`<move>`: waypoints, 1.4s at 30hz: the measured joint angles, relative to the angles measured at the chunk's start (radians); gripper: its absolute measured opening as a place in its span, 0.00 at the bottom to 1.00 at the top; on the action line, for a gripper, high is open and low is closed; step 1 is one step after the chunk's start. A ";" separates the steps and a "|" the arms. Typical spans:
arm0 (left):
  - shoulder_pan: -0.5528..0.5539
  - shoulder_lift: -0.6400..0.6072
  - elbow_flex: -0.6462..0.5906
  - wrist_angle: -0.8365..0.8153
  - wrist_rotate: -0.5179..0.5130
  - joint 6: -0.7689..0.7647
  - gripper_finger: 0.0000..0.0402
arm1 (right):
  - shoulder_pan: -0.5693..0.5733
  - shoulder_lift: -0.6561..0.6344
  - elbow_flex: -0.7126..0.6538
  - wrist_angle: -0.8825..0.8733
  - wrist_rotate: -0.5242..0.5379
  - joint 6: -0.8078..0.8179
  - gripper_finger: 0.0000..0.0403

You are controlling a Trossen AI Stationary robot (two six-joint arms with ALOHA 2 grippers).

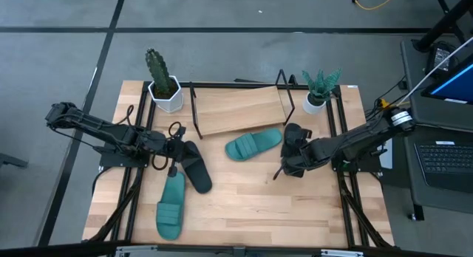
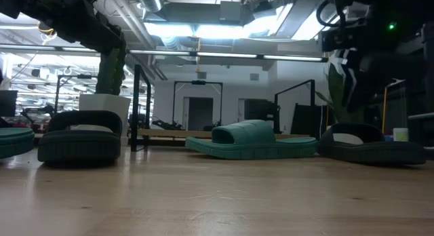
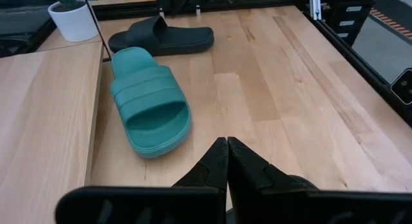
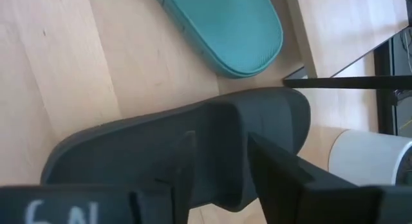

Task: Pick and place slides into the shelf
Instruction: Put the right black slide on the shelf

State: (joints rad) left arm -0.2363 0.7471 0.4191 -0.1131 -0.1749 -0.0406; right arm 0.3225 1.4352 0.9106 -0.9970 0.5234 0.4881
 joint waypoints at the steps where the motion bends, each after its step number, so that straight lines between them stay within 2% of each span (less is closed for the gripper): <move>1: 0.000 0.000 0.000 -0.003 0.000 0.000 0.00 | 0.000 0.005 0.000 -0.001 0.000 0.000 0.37; 10: 0.000 0.000 0.000 -0.032 0.000 0.000 0.00 | -0.009 0.075 0.000 -0.020 0.035 0.048 0.36; 22: 0.000 0.000 0.000 -0.037 0.000 0.000 0.00 | -0.109 0.202 -0.001 -0.033 0.063 0.085 0.36; 33: 0.000 0.000 0.000 -0.037 0.000 0.002 0.00 | -0.138 0.217 -0.001 -0.034 0.063 0.084 0.35; 37: 0.000 0.000 0.000 -0.037 0.000 0.049 0.00 | -0.138 0.217 -0.001 -0.034 0.064 0.084 0.27; 42: 0.000 0.000 0.000 -0.037 0.000 0.061 0.00 | -0.138 0.217 -0.001 -0.036 0.069 0.087 0.07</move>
State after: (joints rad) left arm -0.2363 0.7471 0.4187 -0.1497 -0.1745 0.0204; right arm 0.1848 1.6520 0.9100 -1.0328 0.5920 0.5751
